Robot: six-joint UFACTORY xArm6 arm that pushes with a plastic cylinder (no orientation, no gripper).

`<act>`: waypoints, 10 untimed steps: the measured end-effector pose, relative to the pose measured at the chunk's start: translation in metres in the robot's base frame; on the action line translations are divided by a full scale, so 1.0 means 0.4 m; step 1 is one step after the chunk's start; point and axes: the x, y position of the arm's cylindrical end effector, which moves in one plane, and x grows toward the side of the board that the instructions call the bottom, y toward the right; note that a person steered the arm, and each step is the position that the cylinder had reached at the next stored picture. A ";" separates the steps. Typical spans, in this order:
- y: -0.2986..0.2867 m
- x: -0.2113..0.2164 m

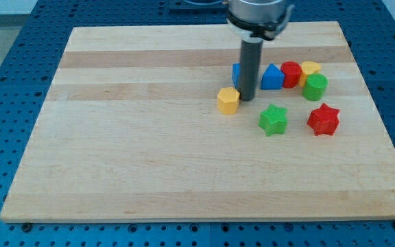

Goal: Push the yellow hexagon near to the blue cube

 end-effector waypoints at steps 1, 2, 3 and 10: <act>0.047 0.039; -0.051 0.039; -0.166 -0.020; -0.237 -0.087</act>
